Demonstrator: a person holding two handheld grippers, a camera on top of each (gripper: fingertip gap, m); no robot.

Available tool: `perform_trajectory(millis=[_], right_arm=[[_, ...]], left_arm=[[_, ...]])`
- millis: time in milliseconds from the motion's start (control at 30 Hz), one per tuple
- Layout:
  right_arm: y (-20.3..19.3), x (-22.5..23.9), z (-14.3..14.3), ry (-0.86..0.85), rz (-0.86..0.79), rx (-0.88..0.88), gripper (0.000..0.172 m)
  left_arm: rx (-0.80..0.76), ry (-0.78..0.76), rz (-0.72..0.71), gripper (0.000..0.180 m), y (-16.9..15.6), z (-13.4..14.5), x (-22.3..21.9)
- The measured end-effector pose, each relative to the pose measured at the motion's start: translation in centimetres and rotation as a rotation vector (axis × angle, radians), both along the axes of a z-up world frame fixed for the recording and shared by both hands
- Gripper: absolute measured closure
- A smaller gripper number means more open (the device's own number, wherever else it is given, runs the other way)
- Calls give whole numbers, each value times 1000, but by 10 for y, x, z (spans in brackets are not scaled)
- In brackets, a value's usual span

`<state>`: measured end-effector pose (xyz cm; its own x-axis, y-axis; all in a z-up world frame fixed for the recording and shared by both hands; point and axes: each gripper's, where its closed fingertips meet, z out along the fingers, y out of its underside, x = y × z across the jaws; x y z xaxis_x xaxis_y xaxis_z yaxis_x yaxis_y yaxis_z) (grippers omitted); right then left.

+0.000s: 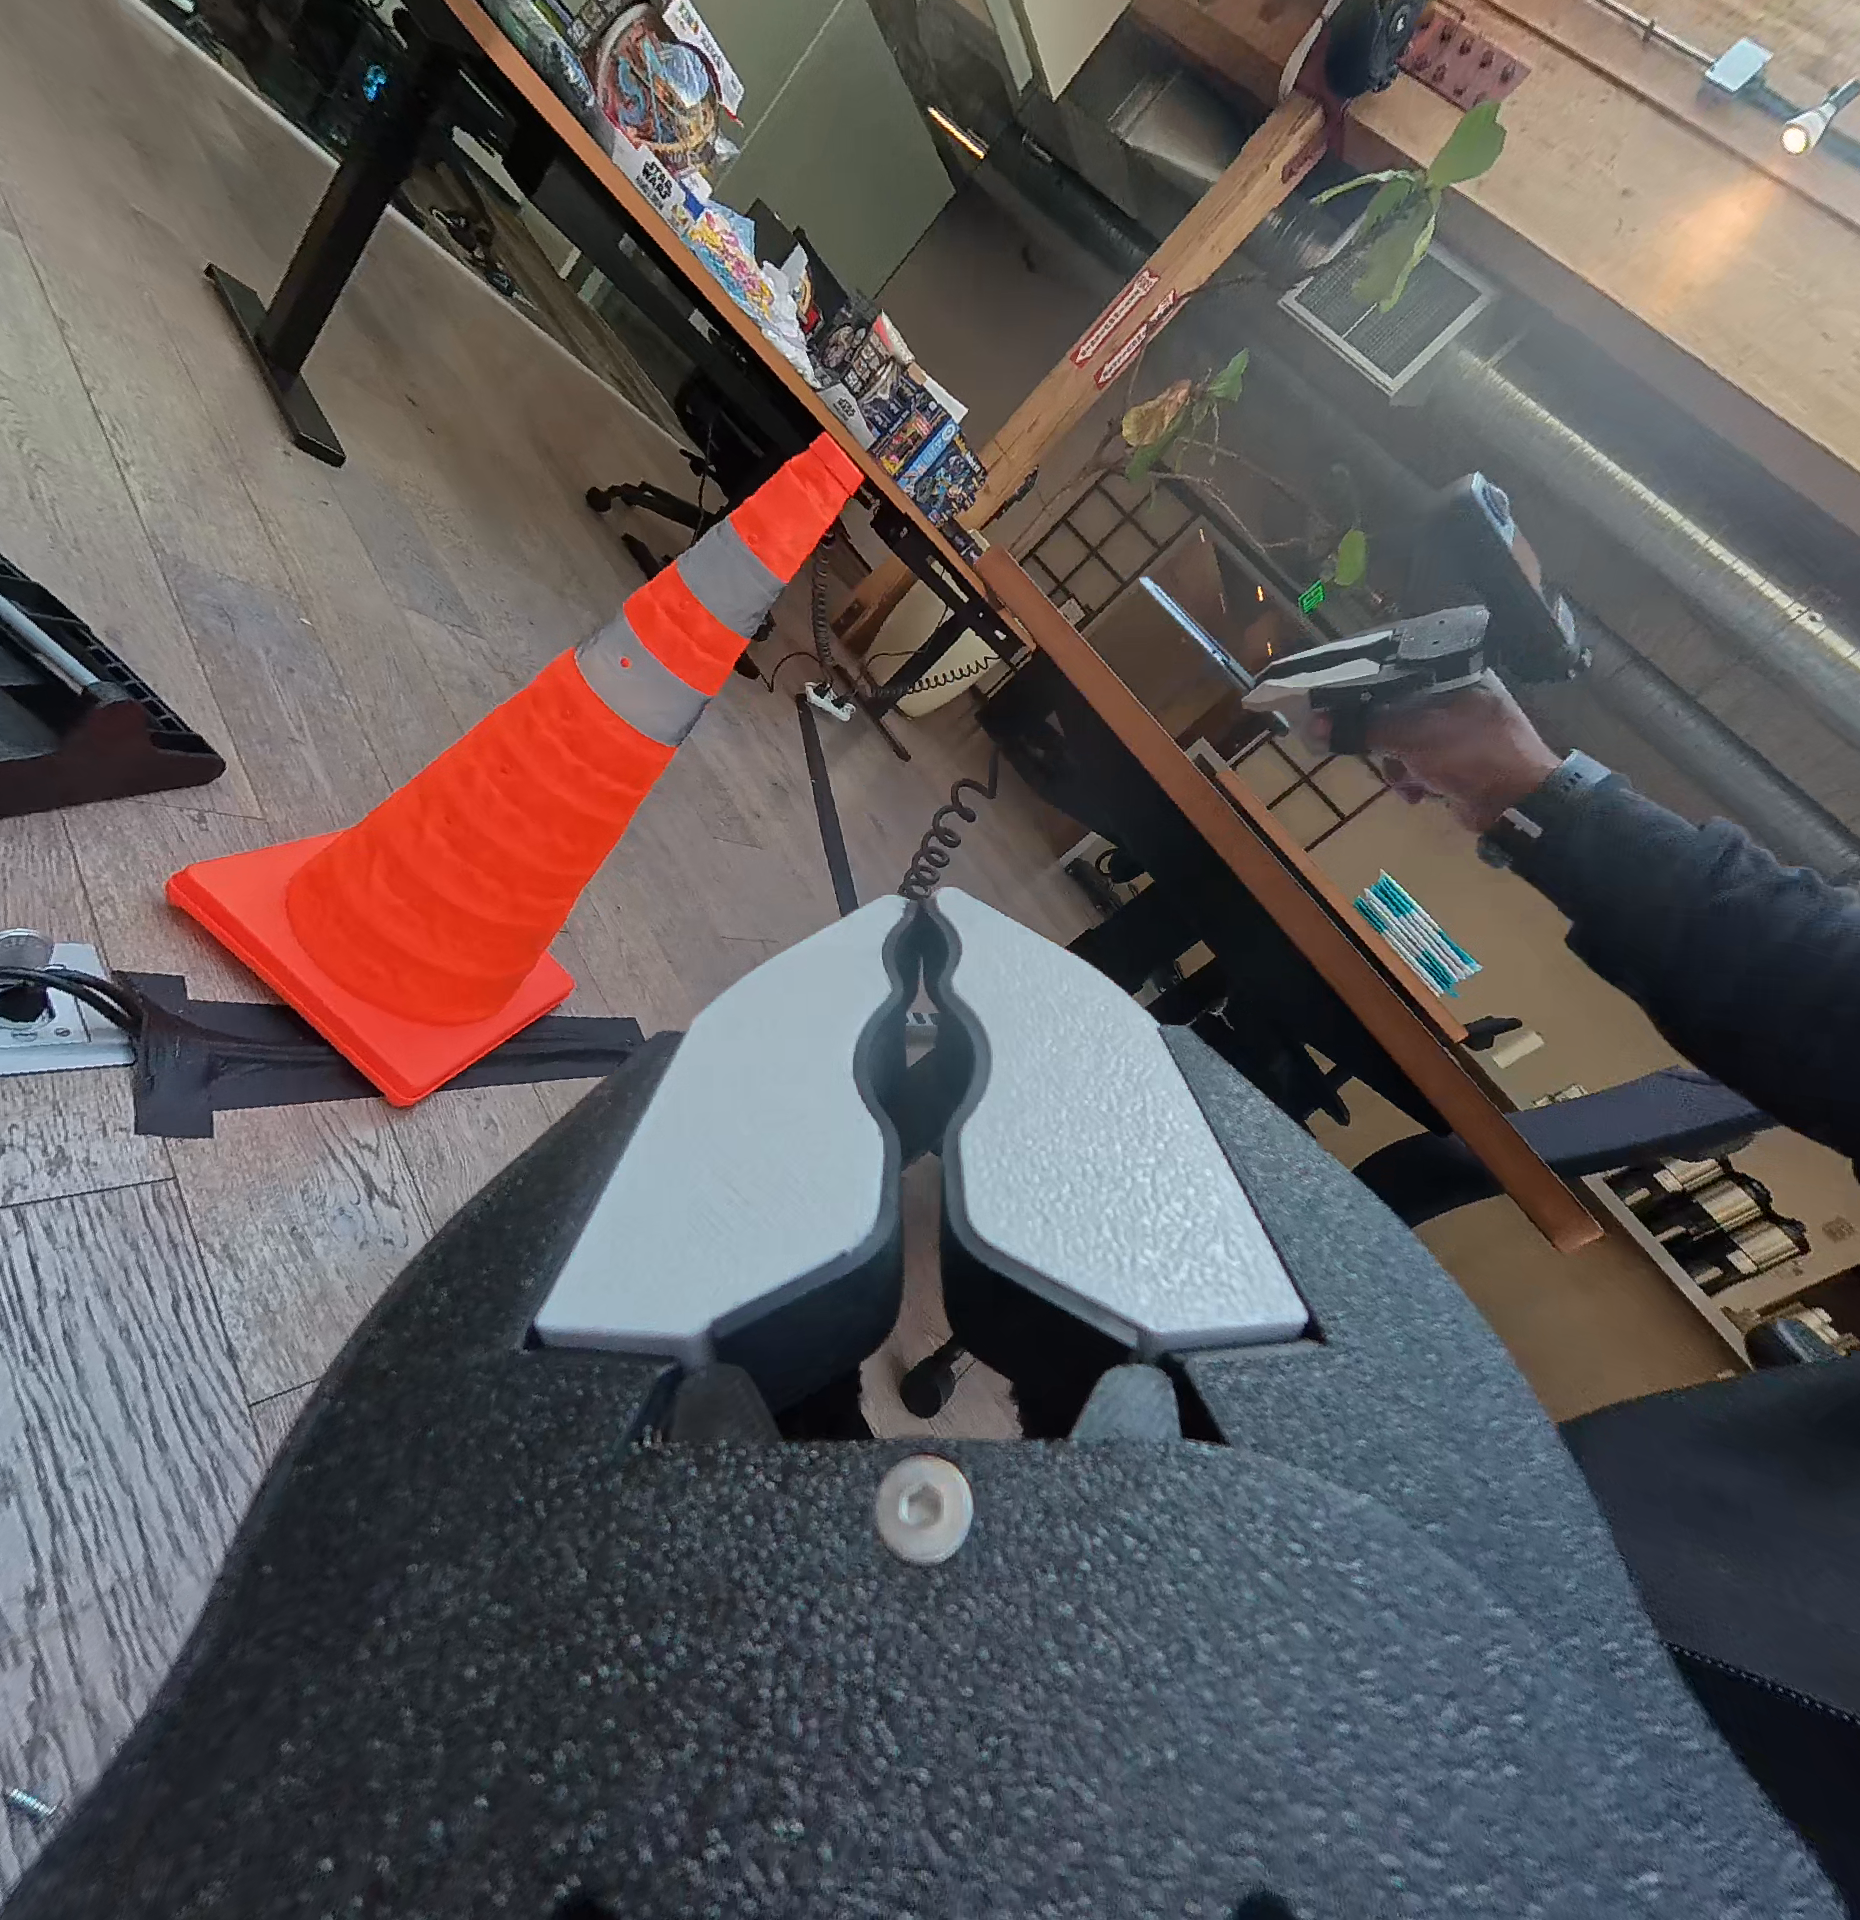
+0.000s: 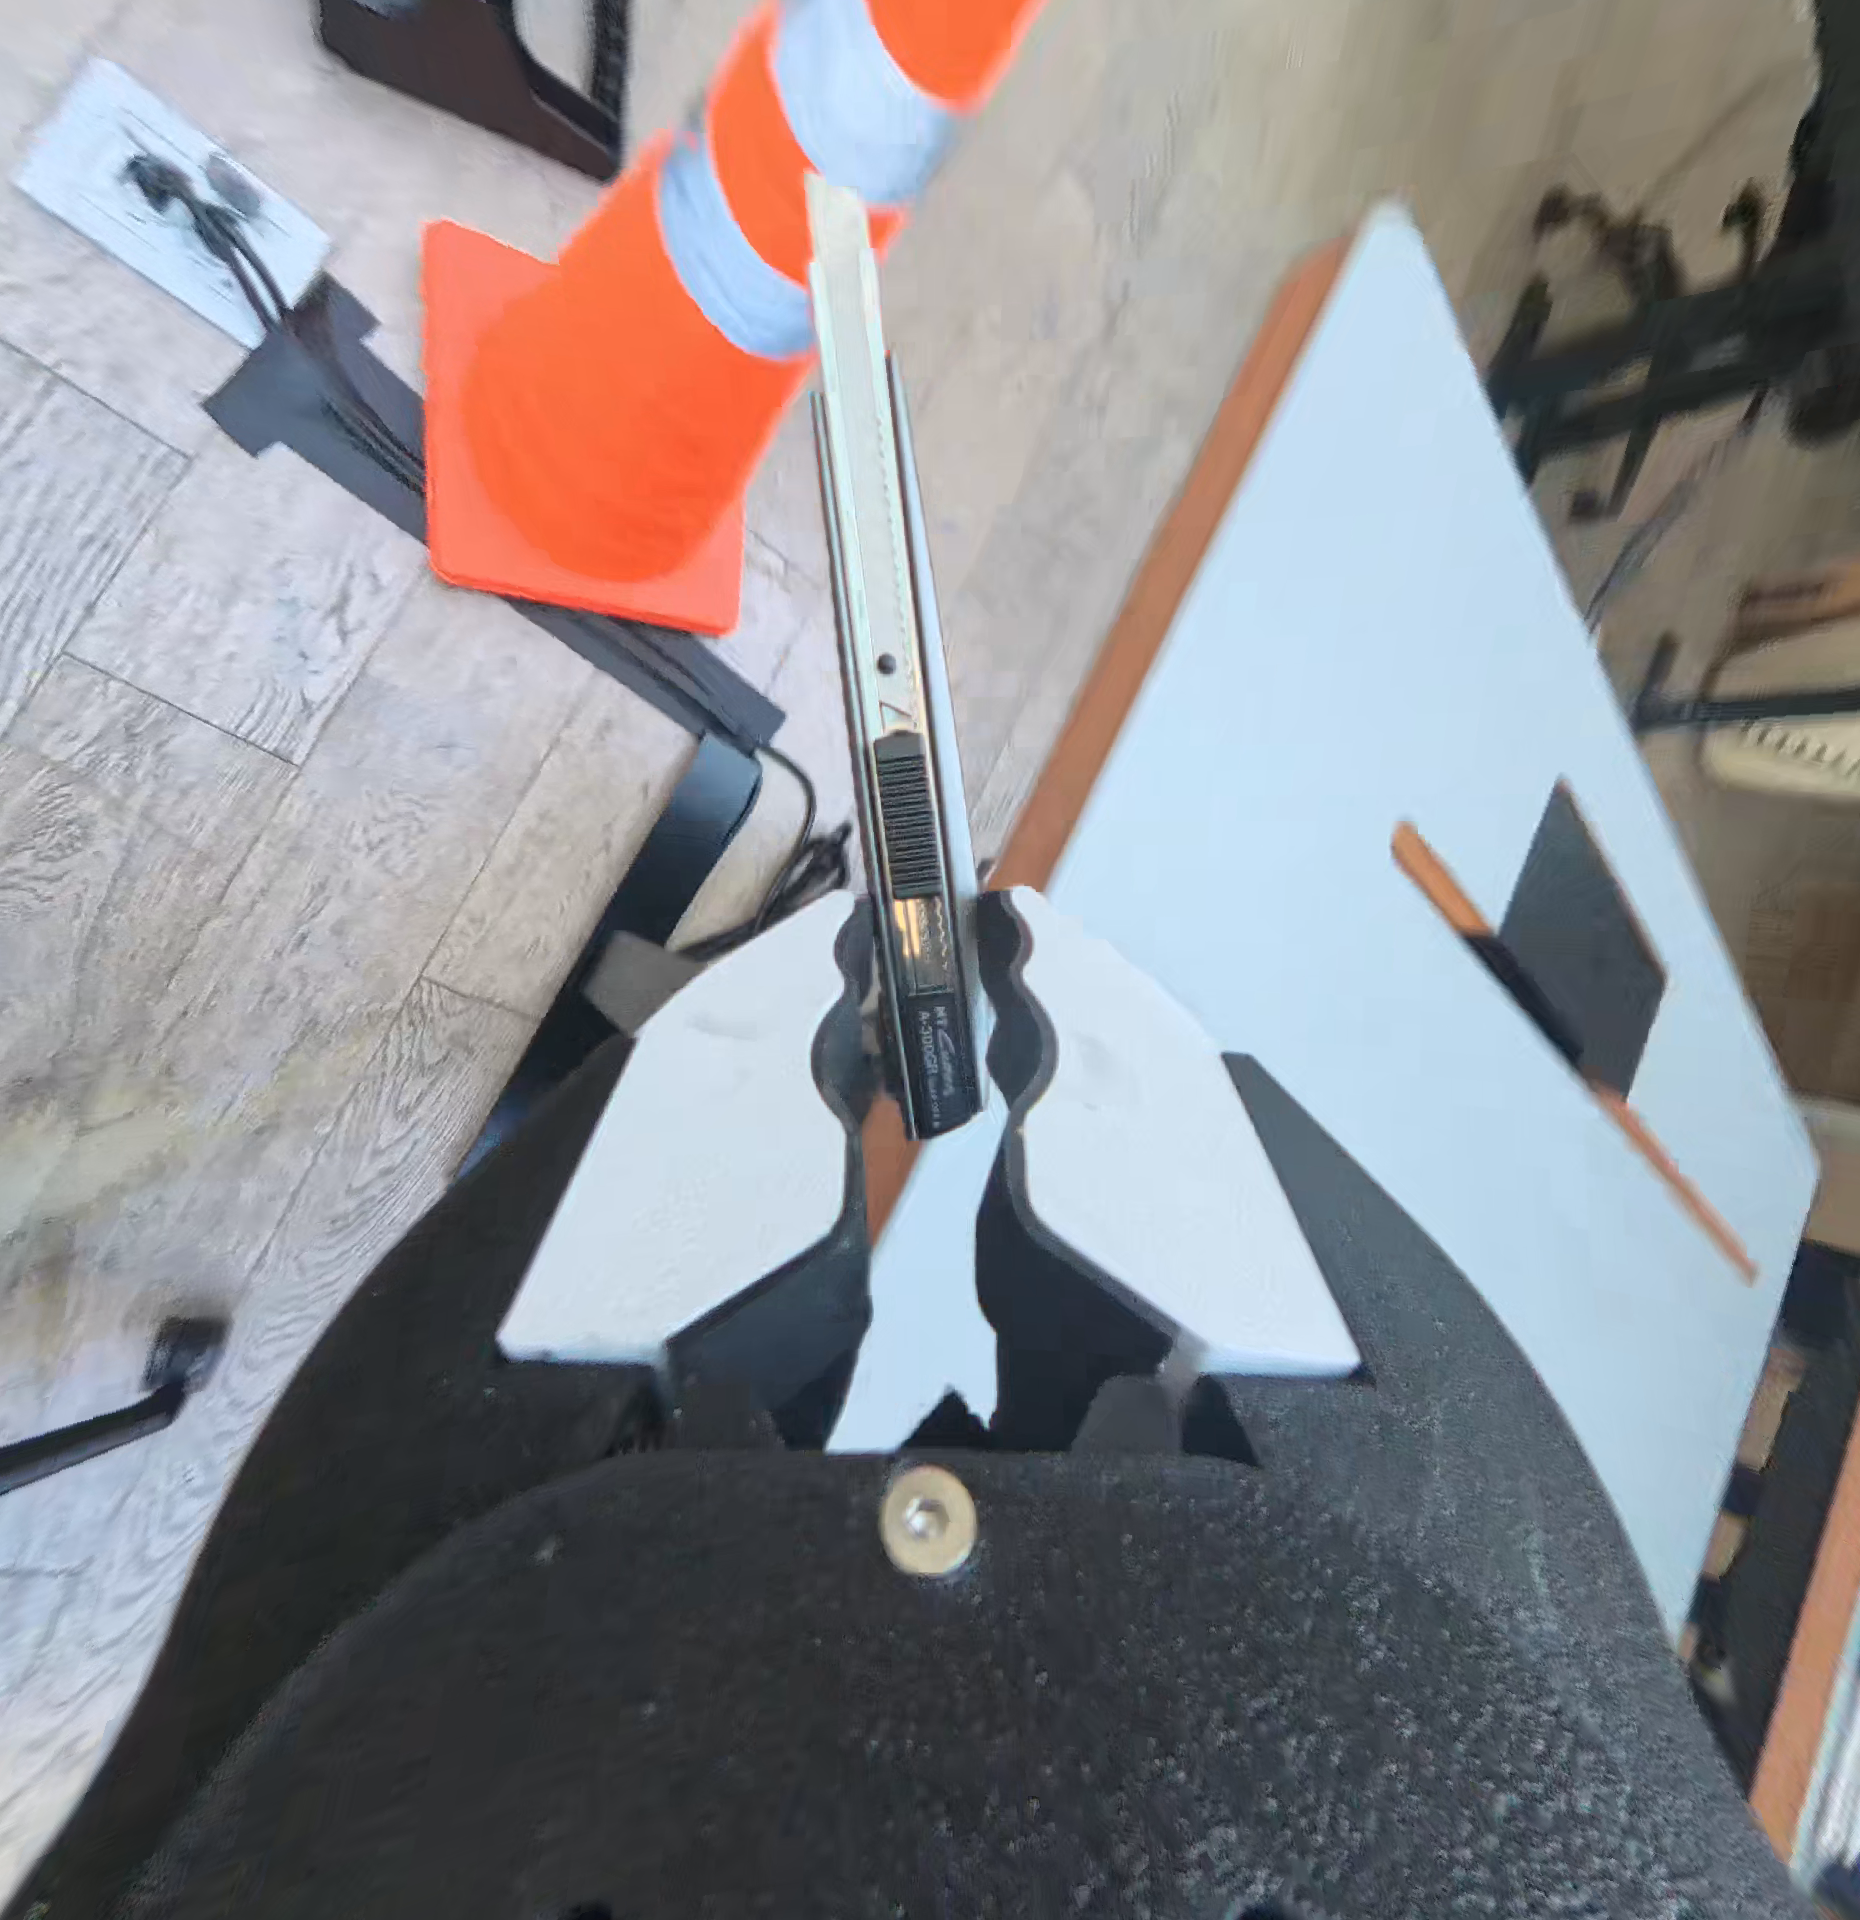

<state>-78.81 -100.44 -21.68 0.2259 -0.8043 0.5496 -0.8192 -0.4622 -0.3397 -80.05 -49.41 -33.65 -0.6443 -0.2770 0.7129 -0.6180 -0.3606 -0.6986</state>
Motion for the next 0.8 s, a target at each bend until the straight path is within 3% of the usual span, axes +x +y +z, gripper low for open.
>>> perform_trajectory(millis=[67,200,333,500,600,667,733,800], right_arm=[[-54,-21,5,21,-157,67,152],[-129,-58,-21,79,-396,187,152],[-143,-71,-53,112,-474,336,152],[-134,-59,-42,123,-456,284,149],[-97,-21,-24,133,-294,90,145],[-47,12,-31,180,-127,-44,141],[36,43,-76,247,89,-6,141],[136,54,-157,351,297,155,139]], left_arm=[[-11,-4,7,180,3,2,-2],[-42,-14,30,180,12,7,-5],[-69,-36,53,180,20,14,-8],[-107,-34,69,180,25,17,-5],[-112,-33,66,180,23,17,-4],[-104,-30,56,180,21,15,-4],[-98,-30,51,180,21,15,-4],[-98,-37,66,180,25,15,-3]])
